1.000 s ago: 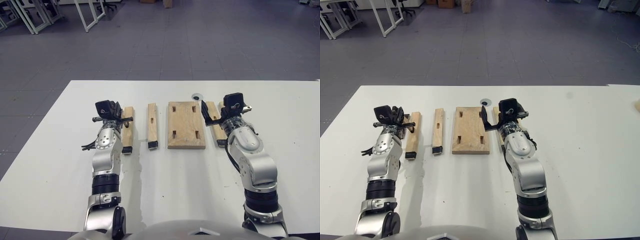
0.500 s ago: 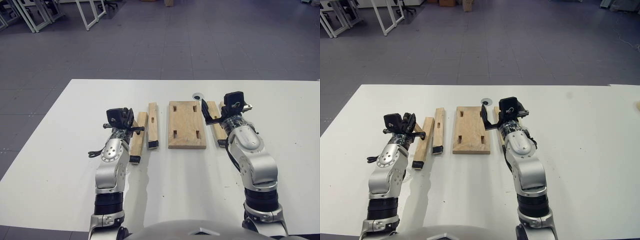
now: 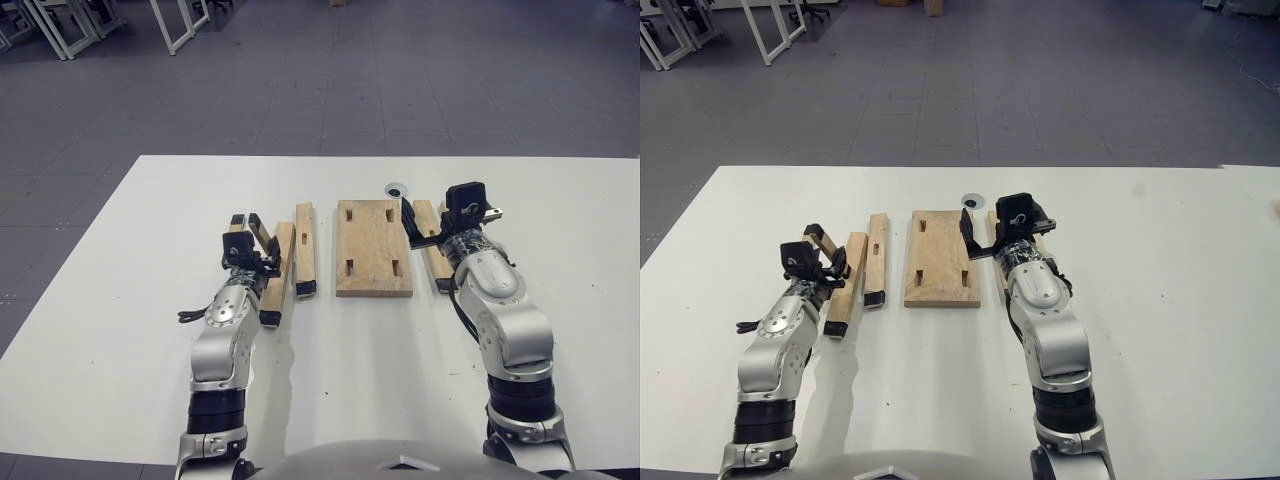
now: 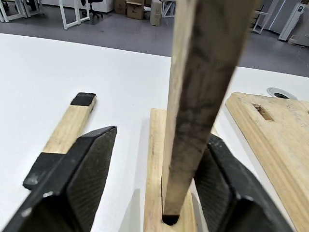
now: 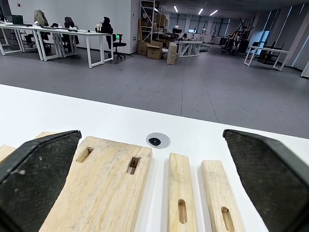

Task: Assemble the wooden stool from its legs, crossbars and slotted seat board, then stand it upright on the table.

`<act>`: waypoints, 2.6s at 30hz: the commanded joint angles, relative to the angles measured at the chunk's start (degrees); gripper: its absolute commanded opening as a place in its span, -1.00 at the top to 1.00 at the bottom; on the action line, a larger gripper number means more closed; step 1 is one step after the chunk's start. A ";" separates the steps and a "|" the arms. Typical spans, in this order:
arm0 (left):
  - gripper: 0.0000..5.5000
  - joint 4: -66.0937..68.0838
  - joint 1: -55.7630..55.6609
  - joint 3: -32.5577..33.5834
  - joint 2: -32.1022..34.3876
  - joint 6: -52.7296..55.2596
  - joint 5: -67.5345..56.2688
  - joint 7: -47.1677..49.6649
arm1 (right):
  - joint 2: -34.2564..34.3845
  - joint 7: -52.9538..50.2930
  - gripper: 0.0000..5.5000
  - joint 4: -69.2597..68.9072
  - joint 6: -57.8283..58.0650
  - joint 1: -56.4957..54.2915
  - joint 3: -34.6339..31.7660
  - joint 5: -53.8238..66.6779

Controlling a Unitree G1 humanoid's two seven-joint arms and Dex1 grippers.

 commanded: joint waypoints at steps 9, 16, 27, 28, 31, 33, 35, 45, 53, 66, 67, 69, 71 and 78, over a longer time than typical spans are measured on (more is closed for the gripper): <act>-0.10 -5.77 -10.04 1.48 4.81 8.77 -1.06 -2.70 | 1.33 -0.72 -1.00 -0.77 0.45 0.80 0.09 -1.16; -0.10 -9.26 -21.17 3.97 6.00 20.38 -3.02 -0.64 | 1.80 -0.95 -1.00 -0.76 0.39 1.15 0.14 -1.40; -0.10 0.57 -33.26 9.10 6.00 20.72 -6.23 -0.26 | 1.80 -0.78 -1.00 -0.15 0.36 0.11 -0.27 -1.29; -0.10 -0.68 -35.91 10.03 6.33 18.34 -6.91 -0.45 | 1.80 -0.81 -1.00 -0.28 0.43 0.18 -0.30 -1.29; -0.10 -2.92 -39.35 11.03 7.92 18.24 -7.87 -0.59 | 1.91 -0.90 -1.00 -0.70 0.69 0.36 -0.19 -1.30; -0.10 -2.50 -36.10 10.19 7.86 21.17 -8.00 -0.78 | 1.99 -0.90 -1.00 -0.69 0.73 0.35 -0.13 -1.26; -0.10 2.29 -28.29 9.75 6.52 23.90 -7.83 -1.01 | 2.09 -0.91 -1.00 -0.74 0.78 0.30 -0.06 -1.22; -0.10 6.31 -18.93 10.01 4.55 15.05 -8.06 -0.64 | 3.33 -1.24 -1.00 -1.69 1.88 1.45 -0.76 -0.60; -0.20 -10.25 -37.97 14.45 11.02 21.49 -16.55 -0.08 | 3.47 -1.47 -1.00 -2.49 2.22 2.71 -0.63 -0.87; -0.99 -40.36 17.18 -4.38 13.67 32.16 -7.33 1.86 | 3.85 -3.26 -1.00 -4.95 2.38 6.05 -0.72 -1.59; -0.99 -38.35 19.21 -6.08 14.61 32.01 -6.85 0.76 | 3.77 -3.16 -1.00 -4.85 2.40 5.91 -0.73 -1.56; -0.99 -33.49 22.37 -8.94 15.40 29.97 -4.67 0.10 | 3.53 -2.87 -1.00 -4.57 2.44 5.53 -0.69 -1.49; -0.99 -29.88 24.20 -10.82 15.72 27.53 -2.40 0.12 | 3.30 -2.58 -1.00 -4.46 2.50 5.22 -0.69 -1.39; -0.99 -14.14 21.68 -10.46 12.07 21.40 -0.04 -0.15 | 3.21 -2.04 -1.00 -4.21 2.96 4.29 -0.36 -1.18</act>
